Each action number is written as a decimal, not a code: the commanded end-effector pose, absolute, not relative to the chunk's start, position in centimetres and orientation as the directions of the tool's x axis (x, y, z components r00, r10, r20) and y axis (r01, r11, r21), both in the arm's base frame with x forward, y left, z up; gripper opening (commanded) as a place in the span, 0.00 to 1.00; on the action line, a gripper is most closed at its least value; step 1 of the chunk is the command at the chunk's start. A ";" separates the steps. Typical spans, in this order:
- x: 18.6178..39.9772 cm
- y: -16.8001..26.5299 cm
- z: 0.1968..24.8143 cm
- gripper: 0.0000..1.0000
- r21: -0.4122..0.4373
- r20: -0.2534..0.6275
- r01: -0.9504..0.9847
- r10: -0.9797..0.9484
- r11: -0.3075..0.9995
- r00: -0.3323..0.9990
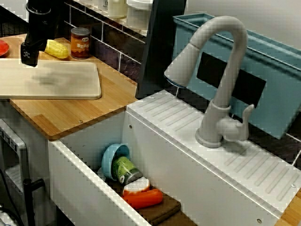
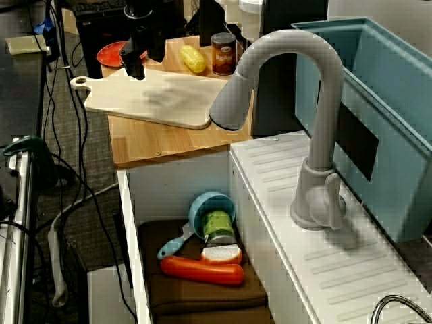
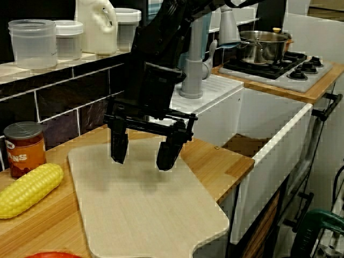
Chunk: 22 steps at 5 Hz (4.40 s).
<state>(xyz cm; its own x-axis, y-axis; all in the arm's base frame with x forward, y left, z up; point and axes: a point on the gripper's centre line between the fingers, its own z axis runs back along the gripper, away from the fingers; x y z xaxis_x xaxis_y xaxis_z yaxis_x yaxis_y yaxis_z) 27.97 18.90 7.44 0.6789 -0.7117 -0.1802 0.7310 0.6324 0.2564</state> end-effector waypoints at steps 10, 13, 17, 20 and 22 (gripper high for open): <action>29.2 24.3 8.1 1.00 0.363 -0.156 0.551 -0.534 0.751 0.831; 30.4 26.1 7.3 0.80 0.353 -0.141 0.471 -0.451 0.809 0.881; 30.8 26.9 7.1 0.55 0.341 -0.156 0.448 -0.420 0.827 0.894; 30.9 27.1 6.9 0.00 0.333 -0.157 0.441 -0.412 0.833 0.897; 31.0 27.3 6.5 0.00 0.325 -0.154 0.429 -0.400 0.843 0.903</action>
<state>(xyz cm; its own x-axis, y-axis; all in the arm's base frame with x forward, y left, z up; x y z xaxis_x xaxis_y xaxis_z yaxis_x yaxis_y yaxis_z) 30.46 26.68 4.12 0.8944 -0.4092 -0.1805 0.4454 0.8514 0.2768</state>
